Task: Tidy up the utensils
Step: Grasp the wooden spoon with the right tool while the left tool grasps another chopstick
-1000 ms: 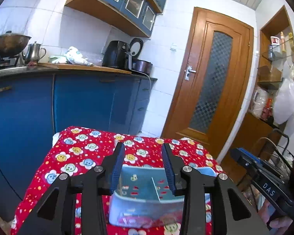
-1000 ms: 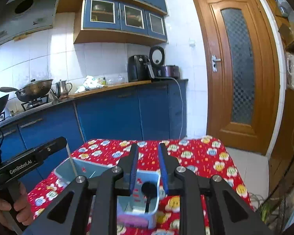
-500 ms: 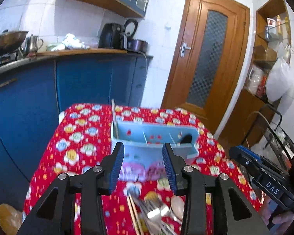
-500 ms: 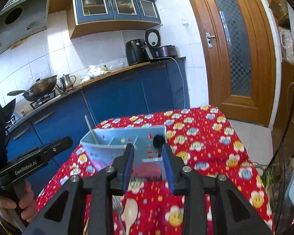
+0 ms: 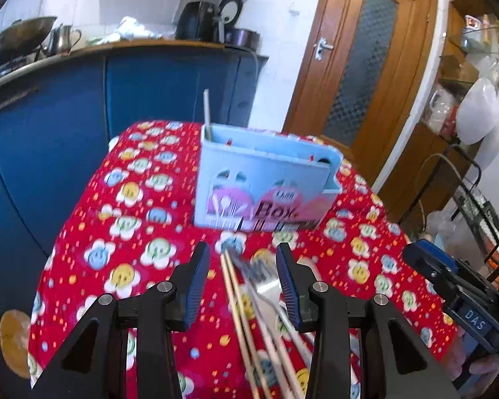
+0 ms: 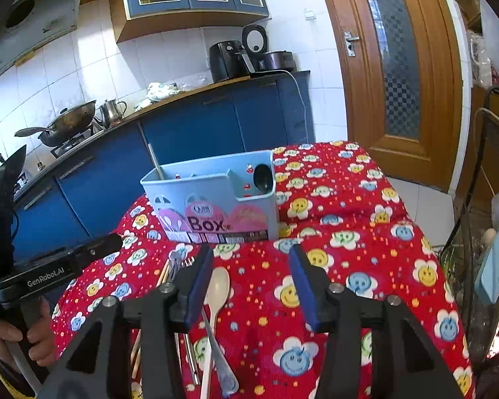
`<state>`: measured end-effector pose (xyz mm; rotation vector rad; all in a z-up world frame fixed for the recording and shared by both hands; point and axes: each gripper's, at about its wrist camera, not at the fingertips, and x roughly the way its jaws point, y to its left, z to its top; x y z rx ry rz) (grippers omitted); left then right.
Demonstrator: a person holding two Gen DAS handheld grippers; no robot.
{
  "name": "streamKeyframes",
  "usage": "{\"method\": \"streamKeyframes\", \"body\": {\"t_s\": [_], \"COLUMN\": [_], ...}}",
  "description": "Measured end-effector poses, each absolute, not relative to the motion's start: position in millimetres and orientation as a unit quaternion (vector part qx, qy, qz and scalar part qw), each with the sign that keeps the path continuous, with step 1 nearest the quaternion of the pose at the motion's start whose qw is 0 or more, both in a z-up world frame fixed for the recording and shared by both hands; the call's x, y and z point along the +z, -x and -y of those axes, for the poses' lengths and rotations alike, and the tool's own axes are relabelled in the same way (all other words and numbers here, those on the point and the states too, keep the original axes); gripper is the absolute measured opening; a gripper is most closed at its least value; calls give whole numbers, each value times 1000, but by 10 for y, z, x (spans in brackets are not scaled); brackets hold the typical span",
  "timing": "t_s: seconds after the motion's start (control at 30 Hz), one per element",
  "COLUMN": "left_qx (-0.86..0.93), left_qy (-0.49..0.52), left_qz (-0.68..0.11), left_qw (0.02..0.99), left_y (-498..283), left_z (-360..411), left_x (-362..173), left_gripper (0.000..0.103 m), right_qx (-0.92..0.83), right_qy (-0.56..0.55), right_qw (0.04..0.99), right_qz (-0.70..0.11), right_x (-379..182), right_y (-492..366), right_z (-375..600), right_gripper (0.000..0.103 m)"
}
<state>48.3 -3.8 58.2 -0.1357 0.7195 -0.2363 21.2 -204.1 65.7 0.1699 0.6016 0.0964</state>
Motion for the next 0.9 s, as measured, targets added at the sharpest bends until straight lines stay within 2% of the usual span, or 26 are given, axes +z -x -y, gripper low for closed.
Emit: {"method": "streamKeyframes", "body": {"t_s": [0.37, 0.9], "left_qx": [-92, -89], "left_qy": [57, 47], "left_qz": [-401, -475], "left_qw": [909, 874], "left_y": [-450, -669], "left_z": [31, 181], "left_x": [280, -102], "left_gripper": [42, 42], "right_qx": [39, 35], "right_qy": [-98, -129], "right_qw": [940, 930], "right_qz": [-323, -342], "right_x": [397, 189], "right_y": [-108, -96], "right_z": [2081, 2312], "right_gripper": [60, 61]}}
